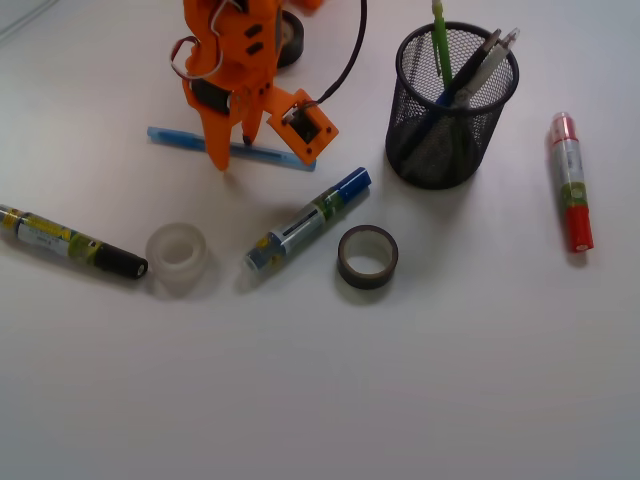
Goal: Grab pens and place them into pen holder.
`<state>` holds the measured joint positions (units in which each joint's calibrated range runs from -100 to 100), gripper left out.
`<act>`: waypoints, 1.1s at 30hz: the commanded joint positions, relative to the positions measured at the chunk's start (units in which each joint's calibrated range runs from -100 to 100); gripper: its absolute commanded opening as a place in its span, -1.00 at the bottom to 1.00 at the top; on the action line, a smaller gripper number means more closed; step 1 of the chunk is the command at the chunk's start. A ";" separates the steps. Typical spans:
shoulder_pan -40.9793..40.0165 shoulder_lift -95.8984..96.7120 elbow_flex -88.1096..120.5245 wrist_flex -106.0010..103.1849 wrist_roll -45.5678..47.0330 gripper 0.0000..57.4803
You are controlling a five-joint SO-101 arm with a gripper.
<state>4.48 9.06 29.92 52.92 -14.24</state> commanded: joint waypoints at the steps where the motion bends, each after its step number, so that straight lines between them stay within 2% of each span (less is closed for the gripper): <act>1: -0.10 -0.94 0.24 -0.68 -0.39 -0.40; 3: 0.05 -0.69 0.24 -0.42 -1.90 -0.46; 6: 1.24 1.44 -0.93 1.33 -4.10 -0.72; 9: 1.47 5.09 -4.92 4.13 -5.03 -0.88; 13: 1.54 7.47 -8.27 6.49 -5.13 -0.90; 15: 1.54 7.39 -8.45 6.14 -5.23 -0.99; 21: 1.62 -0.60 -13.16 7.89 -9.33 -0.99; 23: 0.94 -8.25 -17.60 10.78 -13.97 -0.99; 29: -4.59 -24.15 -20.05 9.38 -26.91 -0.99; 33: -9.15 -32.90 -14.34 -0.60 -28.38 -0.99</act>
<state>-1.22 -14.55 12.58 59.91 -40.56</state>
